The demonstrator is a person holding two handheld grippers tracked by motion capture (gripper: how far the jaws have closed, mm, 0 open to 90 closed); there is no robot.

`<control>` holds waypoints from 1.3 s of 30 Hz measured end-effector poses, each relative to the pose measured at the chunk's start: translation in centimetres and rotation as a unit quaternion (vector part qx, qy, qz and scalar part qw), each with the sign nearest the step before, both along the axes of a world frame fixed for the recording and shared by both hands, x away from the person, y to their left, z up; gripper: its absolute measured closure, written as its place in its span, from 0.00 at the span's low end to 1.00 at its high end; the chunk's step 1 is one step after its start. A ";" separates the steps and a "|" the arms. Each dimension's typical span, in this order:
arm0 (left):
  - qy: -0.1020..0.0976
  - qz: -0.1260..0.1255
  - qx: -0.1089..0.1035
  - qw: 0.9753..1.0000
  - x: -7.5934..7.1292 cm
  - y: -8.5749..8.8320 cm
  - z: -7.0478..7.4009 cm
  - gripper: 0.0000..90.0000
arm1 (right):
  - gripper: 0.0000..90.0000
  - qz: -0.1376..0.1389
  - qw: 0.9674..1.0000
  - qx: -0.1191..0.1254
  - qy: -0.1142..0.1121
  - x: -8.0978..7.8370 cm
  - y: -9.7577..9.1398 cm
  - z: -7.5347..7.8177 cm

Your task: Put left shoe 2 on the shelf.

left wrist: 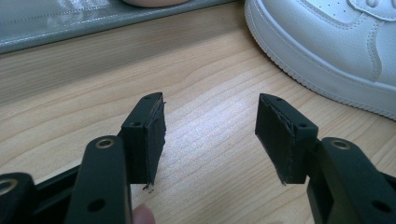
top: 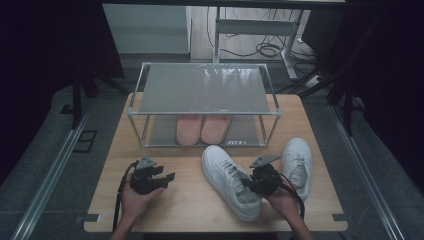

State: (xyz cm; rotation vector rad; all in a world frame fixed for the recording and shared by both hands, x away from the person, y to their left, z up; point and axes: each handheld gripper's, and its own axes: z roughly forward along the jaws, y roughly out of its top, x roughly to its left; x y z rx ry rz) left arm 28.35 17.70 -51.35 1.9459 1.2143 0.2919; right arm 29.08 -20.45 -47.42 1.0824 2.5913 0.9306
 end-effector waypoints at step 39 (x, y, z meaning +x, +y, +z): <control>0.001 0.000 0.002 1.000 0.1 0.0 -0.1 0.48 | 0.90 -0.017 0.996 0.082 -0.031 -1.3 -2.4 0.6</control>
